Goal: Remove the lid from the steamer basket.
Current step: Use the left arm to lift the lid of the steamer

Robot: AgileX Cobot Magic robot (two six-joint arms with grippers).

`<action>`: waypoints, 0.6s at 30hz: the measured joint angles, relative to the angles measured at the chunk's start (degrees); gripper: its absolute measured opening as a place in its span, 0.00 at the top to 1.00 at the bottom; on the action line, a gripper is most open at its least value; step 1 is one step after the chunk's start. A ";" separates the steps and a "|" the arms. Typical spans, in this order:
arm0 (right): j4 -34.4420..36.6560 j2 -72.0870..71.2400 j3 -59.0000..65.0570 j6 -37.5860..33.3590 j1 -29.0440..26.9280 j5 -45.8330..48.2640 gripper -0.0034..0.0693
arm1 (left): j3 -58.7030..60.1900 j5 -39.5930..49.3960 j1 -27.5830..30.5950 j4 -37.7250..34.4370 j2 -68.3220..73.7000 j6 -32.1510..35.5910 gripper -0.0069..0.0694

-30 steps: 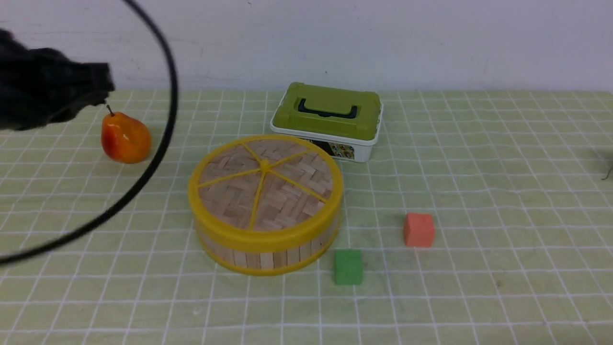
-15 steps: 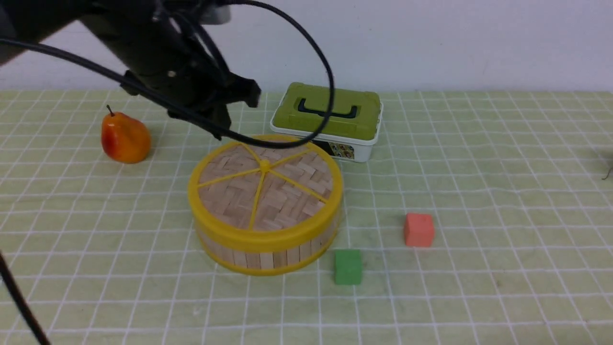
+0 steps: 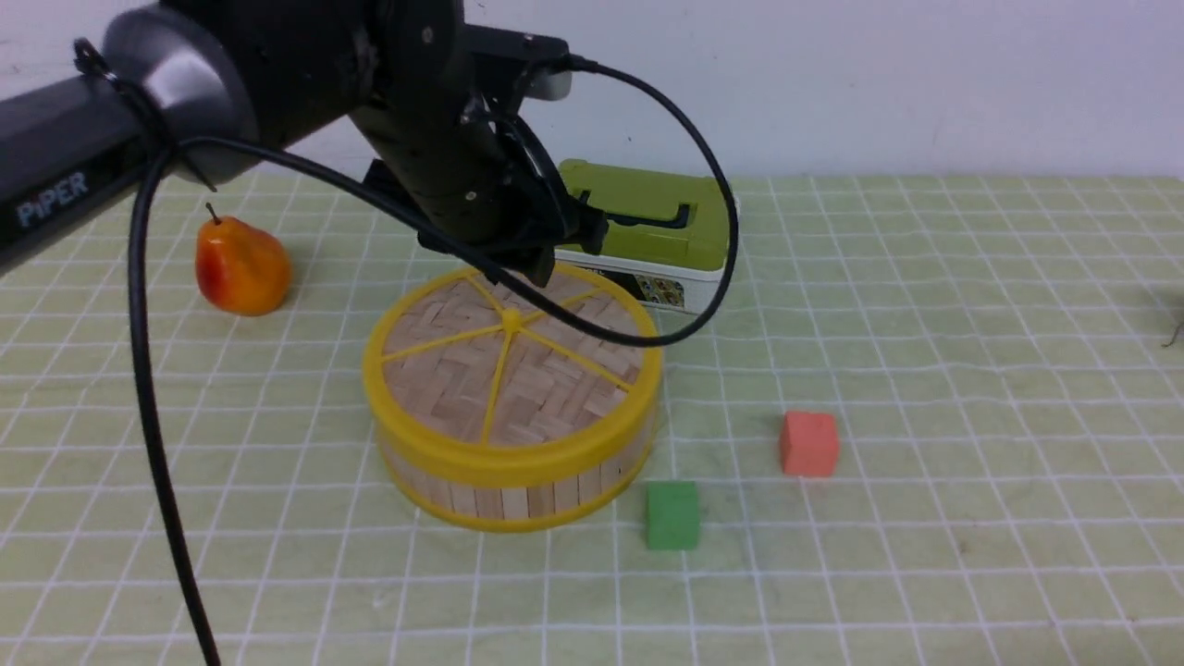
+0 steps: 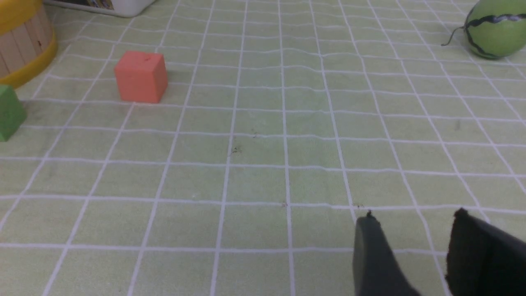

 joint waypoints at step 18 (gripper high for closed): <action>0.00 0.00 0.00 0.00 0.00 0.00 0.62 | -0.23 -2.18 0.00 2.84 3.82 -0.96 0.58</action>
